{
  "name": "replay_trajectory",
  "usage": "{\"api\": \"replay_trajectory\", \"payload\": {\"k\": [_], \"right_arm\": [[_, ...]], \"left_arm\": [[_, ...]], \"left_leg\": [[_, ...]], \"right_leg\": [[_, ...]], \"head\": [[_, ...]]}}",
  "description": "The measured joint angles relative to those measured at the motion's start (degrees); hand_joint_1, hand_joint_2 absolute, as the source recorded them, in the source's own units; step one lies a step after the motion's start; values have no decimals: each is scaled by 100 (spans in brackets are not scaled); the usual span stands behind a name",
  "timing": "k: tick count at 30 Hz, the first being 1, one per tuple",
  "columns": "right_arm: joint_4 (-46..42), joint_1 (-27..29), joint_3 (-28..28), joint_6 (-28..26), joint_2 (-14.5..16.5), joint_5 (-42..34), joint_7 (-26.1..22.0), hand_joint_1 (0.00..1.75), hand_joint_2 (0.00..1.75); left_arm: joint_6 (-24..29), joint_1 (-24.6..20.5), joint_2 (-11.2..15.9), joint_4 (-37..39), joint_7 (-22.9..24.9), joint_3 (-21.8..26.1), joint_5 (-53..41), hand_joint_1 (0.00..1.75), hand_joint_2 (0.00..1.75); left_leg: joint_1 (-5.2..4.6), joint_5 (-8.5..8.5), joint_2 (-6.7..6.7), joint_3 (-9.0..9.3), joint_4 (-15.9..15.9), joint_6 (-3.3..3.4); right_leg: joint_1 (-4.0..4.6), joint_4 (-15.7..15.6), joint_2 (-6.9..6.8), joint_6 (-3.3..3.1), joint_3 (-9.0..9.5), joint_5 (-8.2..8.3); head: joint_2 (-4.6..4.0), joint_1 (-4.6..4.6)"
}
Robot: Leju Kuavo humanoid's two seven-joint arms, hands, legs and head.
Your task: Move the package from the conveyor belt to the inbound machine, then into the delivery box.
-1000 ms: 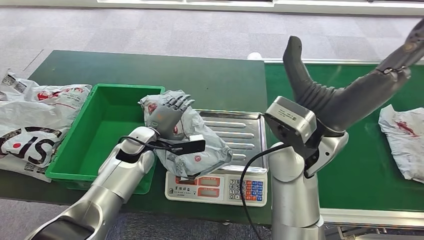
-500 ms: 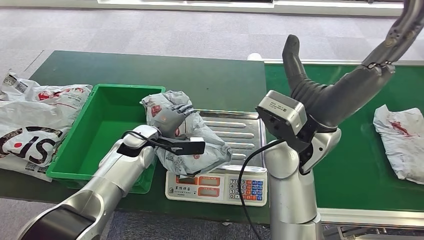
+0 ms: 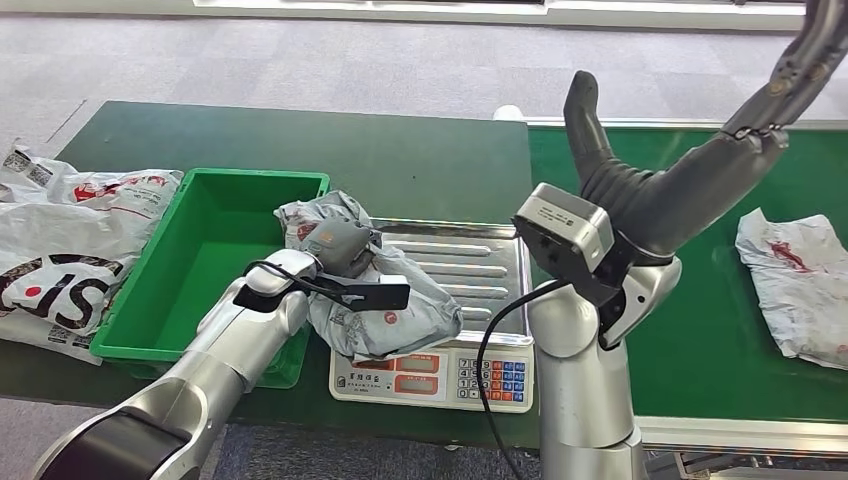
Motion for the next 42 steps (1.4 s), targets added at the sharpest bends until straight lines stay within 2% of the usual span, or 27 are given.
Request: {"api": "replay_trajectory", "payload": {"k": [3, 5, 11, 14, 19, 23, 25, 27, 29, 32, 34, 36, 39, 41, 42], "right_arm": [[0, 21, -1, 0, -1, 14, 13, 0, 175], [-5, 45, -2, -1, -2, 45, 55, 0, 175], [-165, 203, -8, -7, -33, 168, 214, 0, 175], [-237, 236, -52, -7, -35, 161, 184, 0, 175], [-249, 240, -99, -7, -35, 101, 103, 0, 175], [-249, 241, -101, -7, -34, 49, 54, 0, 175], [-249, 241, -101, -7, -33, 13, 20, 0, 175], [-246, 240, -101, -6, -32, -11, 20, 0, 175], [-238, 237, -101, -5, -30, -11, 66, 0, 175], [-220, 223, -100, -4, -28, -10, 145, 0, 175], [-203, 200, -99, -3, -28, -7, 225, 0, 175], [-185, 184, -99, -1, -28, 2, 303, 0, 175], [-171, 178, -98, 2, -28, 8, 354, 0, 175], [-168, 176, -98, 2, -28, 9, 364, 0, 175], [-165, 175, -98, 2, -28, 10, 366, 0, 175]], "left_arm": [[216, 16, 11, -66, 55, 0, 55, 175, 175], [655, 56, 37, -192, 231, 0, 31, 175, 175], [2412, 227, 197, -1366, 1351, 62, -465, 175, 175], [2965, 360, 323, -2236, 1888, 298, -744, 175, 175], [2824, 555, 504, -3431, 2105, 899, -888, 175, 175], [2820, 694, 531, -3860, 2142, 1222, -974, 175, 175], [2658, 744, 534, -3934, 2237, 1356, -1211, 175, 175], [2146, 765, 562, -3891, 2464, 1449, -1519, 175, 175], [1703, 768, 620, -3683, 2694, 1472, -1645, 175, 175], [1431, 730, 680, -3266, 2840, 1469, -1653, 175, 175], [1311, 646, 696, -2826, 2929, 1466, -1656, 161, 175], [1443, 567, 709, -2234, 3030, 1463, -1656, 148, 175], [1765, 500, 721, -1445, 3153, 1462, -1657, 148, 175], [1849, 481, 726, -1128, 3189, 1462, -1657, 74, 175], [1865, 470, 730, -1014, 3194, 1462, -1657, 37, 131]], "left_leg": [[0, 0, 0, -1, 0, 0], [0, 1, 0, -1, 0, -1], [2, 1, -1, -7, 0, 0], [2, 0, 1, -10, 0, 0], [1, 0, -1, -10, -1, 0], [3, 1, -2, -10, -1, -1], [3, 1, -2, -9, -1, -1], [3, 1, -2, -9, -1, -1], [2, 1, -2, -9, 0, -1], [2, 2, -4, -9, 0, 0], [2, 2, -7, -9, 0, 0], [2, 2, -4, -9, 0, 0], [2, 2, -1, -9, 0, 0], [2, 1, -2, -10, 0, -1], [2, 1, -2, -10, 0, -1]], "right_leg": [[1, 0, 0, 0, -2, 0], [2, 0, 1, 0, -4, 0], [0, 1, -1, 0, -6, 0], [0, 2, 3, 0, -8, -1], [3, 1, -1, -2, -8, -4], [2, 2, -4, -3, -6, -4], [1, 2, -3, -3, -6, -4], [-1, 1, -3, -2, -5, -4], [0, 1, -2, -2, -6, -3], [1, 1, -5, -2, -6, -2], [0, 1, -7, -2, -5, -3], [0, 2, -2, -2, -6, -2], [0, 2, 4, -2, -8, -3], [0, 2, 2, -2, -8, -3], [0, 2, 1, -2, -8, -3]], "head": [[0, 0], [0, 0], [0, 0], [0, 0], [0, 0], [0, 0], [0, 0], [0, 0], [0, 0], [0, 0], [0, 0], [0, 0], [0, 0], [0, 0], [0, 0]]}}
